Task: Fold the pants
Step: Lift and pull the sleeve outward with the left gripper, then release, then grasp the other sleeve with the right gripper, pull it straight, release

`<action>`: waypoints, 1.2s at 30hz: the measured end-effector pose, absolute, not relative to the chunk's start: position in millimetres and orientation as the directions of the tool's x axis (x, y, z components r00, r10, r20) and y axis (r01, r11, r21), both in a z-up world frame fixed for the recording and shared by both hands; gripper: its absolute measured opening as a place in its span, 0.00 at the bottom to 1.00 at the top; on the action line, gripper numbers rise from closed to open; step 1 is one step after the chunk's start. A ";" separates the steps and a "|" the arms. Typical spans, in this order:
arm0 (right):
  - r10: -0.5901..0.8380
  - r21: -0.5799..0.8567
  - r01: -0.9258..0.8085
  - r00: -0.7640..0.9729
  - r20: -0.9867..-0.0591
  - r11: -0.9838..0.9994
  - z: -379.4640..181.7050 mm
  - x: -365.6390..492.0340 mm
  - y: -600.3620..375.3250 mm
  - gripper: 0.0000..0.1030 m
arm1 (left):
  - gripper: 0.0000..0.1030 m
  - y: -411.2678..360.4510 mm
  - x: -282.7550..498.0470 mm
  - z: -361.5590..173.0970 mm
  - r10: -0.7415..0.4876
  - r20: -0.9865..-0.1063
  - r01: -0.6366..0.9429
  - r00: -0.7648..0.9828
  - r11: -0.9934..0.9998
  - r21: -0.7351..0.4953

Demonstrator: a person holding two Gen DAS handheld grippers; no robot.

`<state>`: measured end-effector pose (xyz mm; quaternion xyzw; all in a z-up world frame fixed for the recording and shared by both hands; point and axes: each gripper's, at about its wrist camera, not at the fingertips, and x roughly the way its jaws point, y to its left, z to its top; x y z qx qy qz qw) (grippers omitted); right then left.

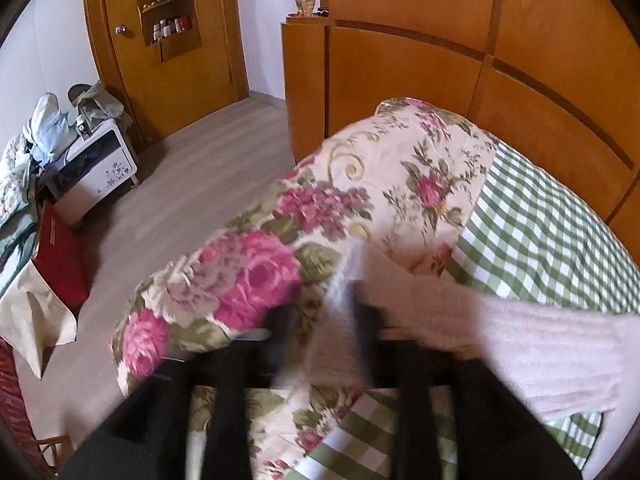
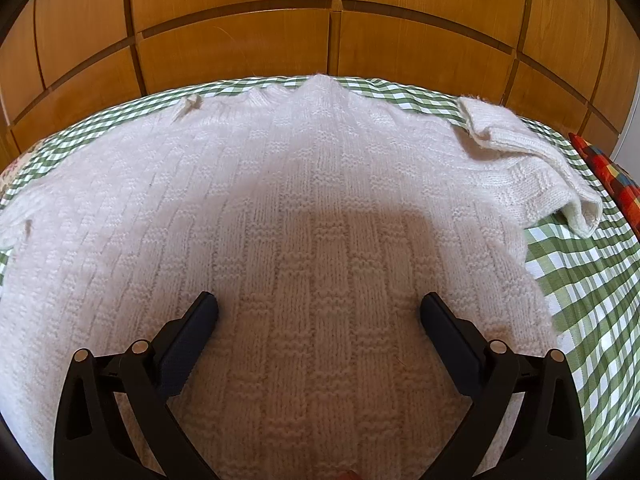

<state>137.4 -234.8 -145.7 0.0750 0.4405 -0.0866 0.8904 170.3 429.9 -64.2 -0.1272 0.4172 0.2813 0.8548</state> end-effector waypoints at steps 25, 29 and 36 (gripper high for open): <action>-0.071 0.078 0.219 0.601 -0.796 0.973 -143.5 135.9 -234.6 0.97 | 0.91 24.0 177.9 -110.7 -0.118 -0.758 0.047 0.642 0.992 -0.115; -0.033 0.109 0.202 0.594 -0.803 0.973 -140.9 135.2 -238.0 0.97 | 0.92 26.4 174.2 -110.1 -0.127 -0.750 0.037 0.649 0.990 -0.136; -0.021 0.177 0.287 0.575 -0.818 0.941 -129.5 110.3 -312.0 0.97 | 0.95 29.4 169.7 -115.0 -0.144 -0.745 0.045 0.651 0.987 -0.152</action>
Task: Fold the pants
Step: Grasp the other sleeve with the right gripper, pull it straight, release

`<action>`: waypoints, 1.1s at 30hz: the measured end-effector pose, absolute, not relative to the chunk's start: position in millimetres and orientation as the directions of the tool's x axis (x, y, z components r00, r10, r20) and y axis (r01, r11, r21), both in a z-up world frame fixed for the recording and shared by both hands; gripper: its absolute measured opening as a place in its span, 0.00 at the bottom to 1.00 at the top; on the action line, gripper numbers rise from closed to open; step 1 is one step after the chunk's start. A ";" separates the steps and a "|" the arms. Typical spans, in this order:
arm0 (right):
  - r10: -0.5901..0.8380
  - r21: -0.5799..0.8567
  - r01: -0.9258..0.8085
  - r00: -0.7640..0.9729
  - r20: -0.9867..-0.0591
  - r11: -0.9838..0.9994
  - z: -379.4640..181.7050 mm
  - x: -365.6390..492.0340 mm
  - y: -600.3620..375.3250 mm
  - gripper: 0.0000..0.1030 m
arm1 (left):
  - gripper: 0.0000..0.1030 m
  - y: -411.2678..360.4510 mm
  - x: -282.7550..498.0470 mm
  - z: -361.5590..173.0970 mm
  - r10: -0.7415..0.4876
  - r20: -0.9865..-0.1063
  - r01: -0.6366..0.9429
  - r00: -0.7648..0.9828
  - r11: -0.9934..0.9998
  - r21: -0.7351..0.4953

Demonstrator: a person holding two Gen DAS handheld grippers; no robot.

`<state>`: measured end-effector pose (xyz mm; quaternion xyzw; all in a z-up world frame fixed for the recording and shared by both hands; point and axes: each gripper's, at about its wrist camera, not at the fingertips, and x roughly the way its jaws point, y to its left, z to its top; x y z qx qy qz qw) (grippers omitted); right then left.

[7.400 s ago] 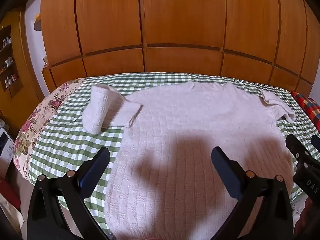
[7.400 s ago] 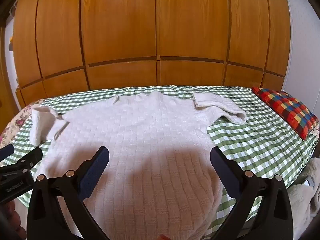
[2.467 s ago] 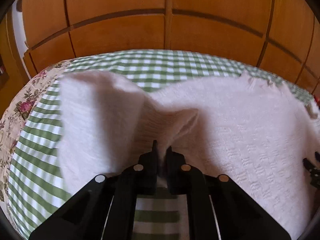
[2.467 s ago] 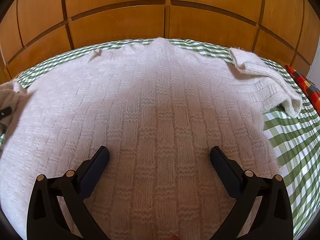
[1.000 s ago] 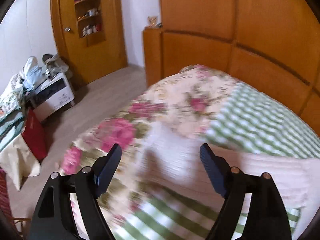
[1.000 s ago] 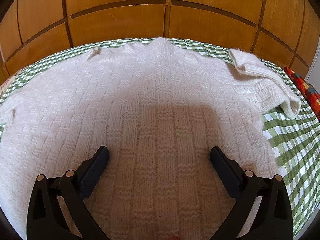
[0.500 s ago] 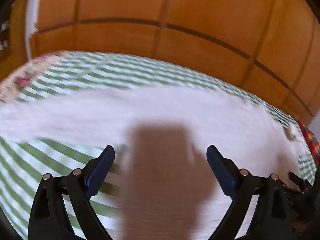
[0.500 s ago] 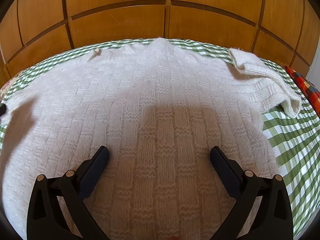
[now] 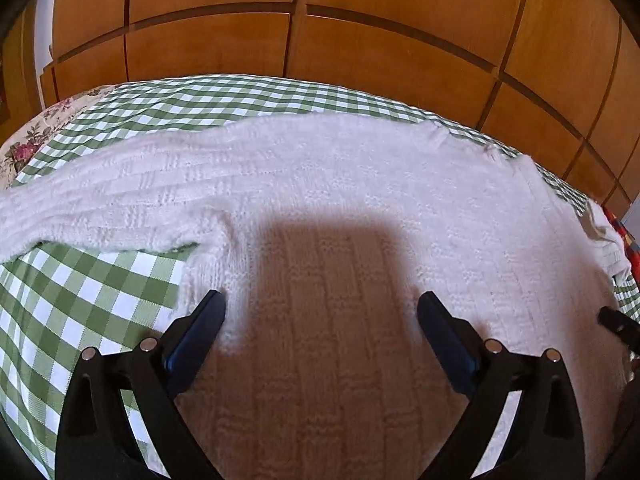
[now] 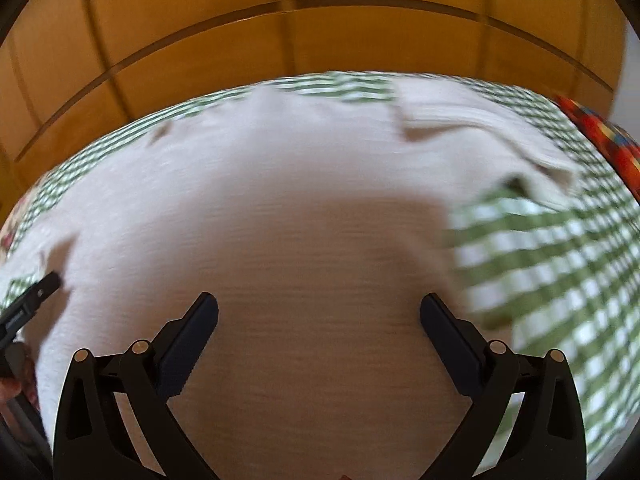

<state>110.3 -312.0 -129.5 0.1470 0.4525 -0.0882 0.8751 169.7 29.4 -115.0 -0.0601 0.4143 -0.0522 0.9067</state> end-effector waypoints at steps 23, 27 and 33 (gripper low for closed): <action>-0.338 -0.141 0.359 0.578 -0.743 0.923 -98.5 189.5 -426.9 0.26 | 0.97 25.9 173.5 -119.1 -0.130 -0.742 0.051 0.658 0.991 -0.127; -0.366 -0.037 0.500 0.579 -0.729 0.865 -85.9 169.0 -470.8 0.18 | 0.97 25.5 173.5 -119.2 -0.128 -0.742 0.051 0.658 0.991 -0.126; -0.470 0.007 0.671 0.526 -0.709 0.741 -75.6 128.5 -543.2 0.08 | 0.98 25.5 173.6 -119.5 -0.125 -0.743 0.051 0.657 0.991 -0.122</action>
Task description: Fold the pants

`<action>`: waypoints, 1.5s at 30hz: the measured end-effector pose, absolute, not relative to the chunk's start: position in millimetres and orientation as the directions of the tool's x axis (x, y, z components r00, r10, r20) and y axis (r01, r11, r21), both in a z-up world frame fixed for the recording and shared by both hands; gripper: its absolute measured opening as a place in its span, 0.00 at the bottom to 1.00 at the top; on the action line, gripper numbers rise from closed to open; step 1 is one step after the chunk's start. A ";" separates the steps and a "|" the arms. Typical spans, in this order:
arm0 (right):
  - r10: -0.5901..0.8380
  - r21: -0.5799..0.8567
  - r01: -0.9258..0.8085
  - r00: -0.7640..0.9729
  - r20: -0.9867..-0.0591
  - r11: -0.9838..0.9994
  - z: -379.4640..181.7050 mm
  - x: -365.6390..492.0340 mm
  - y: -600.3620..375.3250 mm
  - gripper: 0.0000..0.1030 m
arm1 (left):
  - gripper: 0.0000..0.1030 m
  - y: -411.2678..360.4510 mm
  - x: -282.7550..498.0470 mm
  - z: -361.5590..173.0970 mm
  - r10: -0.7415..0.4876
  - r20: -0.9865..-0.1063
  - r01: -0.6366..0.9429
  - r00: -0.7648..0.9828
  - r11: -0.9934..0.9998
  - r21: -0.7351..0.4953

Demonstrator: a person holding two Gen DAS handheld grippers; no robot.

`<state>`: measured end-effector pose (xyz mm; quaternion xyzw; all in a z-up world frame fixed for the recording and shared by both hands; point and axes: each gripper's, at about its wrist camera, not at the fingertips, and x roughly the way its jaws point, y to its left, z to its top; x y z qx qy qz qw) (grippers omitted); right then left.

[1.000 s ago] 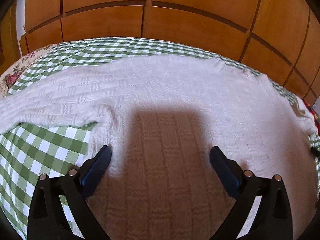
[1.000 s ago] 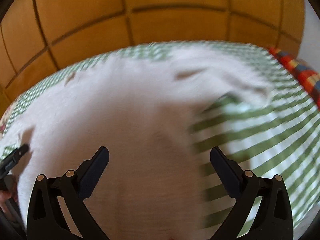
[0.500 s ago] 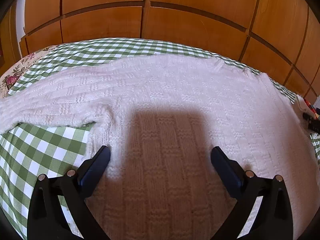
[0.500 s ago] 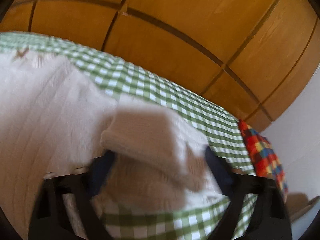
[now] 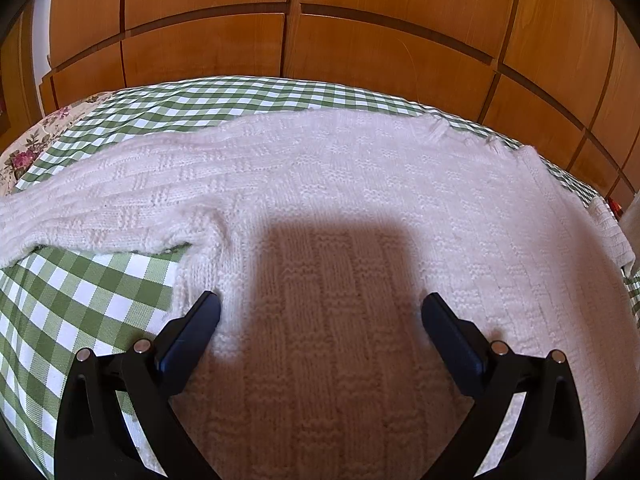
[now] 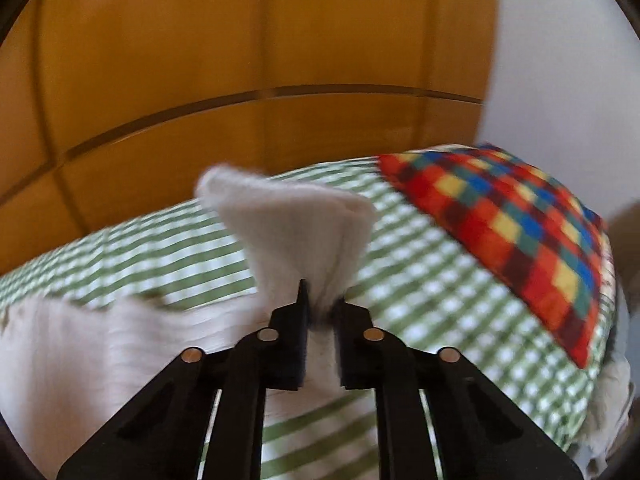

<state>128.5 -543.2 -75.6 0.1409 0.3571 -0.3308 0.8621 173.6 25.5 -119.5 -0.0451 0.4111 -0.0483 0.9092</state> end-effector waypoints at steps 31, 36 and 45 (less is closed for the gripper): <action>0.002 0.430 0.462 0.680 -0.733 0.775 -93.9 5.0 -475.0 0.65 | 0.98 22.5 174.5 -113.7 -0.098 -0.768 0.054 0.633 0.995 -0.082; 0.185 0.441 0.298 0.611 -0.769 0.847 -95.8 -22.7 -395.7 0.42 | 0.98 36.1 133.3 -99.7 -0.141 -0.737 0.082 0.661 0.990 -0.115; 0.281 0.397 0.181 0.455 -0.845 0.900 -130.5 -60.9 -294.3 0.34 | 0.98 79.7 61.5 -109.6 -0.175 -0.693 0.030 0.700 0.976 -0.216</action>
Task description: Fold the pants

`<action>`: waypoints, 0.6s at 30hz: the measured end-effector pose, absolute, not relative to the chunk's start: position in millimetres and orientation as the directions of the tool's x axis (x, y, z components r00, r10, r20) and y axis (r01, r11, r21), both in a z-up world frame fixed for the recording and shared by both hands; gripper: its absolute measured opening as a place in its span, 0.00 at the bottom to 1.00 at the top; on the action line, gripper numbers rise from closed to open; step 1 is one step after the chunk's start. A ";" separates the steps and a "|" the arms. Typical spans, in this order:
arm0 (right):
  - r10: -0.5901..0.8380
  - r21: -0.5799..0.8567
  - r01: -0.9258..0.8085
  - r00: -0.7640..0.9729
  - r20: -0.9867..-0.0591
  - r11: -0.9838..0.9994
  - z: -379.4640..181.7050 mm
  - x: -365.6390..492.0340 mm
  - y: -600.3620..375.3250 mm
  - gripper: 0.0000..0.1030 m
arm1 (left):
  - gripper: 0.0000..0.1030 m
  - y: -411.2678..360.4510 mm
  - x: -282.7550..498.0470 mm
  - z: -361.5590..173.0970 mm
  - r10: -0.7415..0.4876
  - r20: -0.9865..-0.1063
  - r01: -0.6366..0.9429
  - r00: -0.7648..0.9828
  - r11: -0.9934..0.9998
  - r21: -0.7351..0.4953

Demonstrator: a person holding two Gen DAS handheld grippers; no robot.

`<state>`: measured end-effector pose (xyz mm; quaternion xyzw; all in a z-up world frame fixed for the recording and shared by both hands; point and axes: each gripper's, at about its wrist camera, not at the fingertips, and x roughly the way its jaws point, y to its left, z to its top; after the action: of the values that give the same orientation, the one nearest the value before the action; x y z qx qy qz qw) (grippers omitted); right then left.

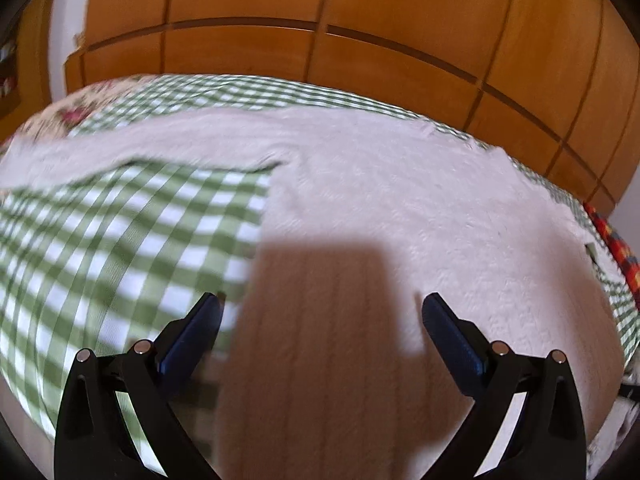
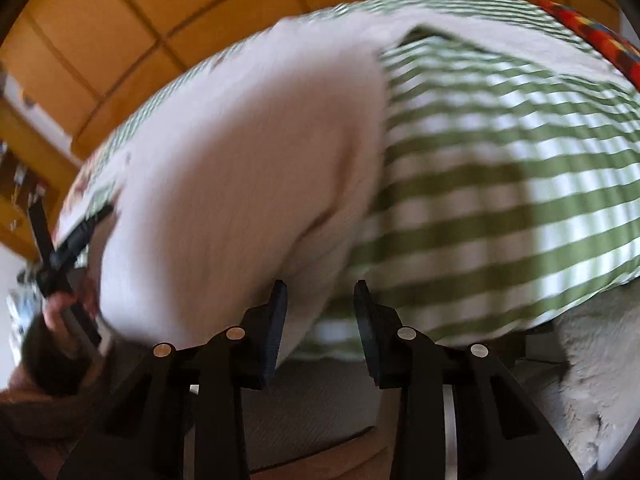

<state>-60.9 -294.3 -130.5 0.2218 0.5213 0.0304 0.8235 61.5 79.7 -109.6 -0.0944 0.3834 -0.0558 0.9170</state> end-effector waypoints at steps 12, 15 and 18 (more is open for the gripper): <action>0.026 0.106 0.122 0.527 -0.849 0.987 -101.5 -56.3 -240.2 0.55 | 0.98 72.9 43.9 -113.5 -0.127 -0.659 0.016 0.742 0.985 -0.173; -0.046 0.000 0.091 0.494 -0.868 0.996 -113.1 -53.3 -230.7 0.55 | 0.98 72.6 44.6 -114.1 -0.125 -0.660 0.009 0.741 0.984 -0.176; -0.060 -0.024 0.077 0.515 -0.855 0.997 -126.4 -51.7 -226.8 0.46 | 0.98 72.8 44.2 -114.4 -0.126 -0.659 0.009 0.742 0.984 -0.178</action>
<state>-51.7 -226.8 -126.4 0.0087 0.4910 -0.0393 0.8702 44.2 72.8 -114.4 -0.0818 0.3575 -0.0362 0.9296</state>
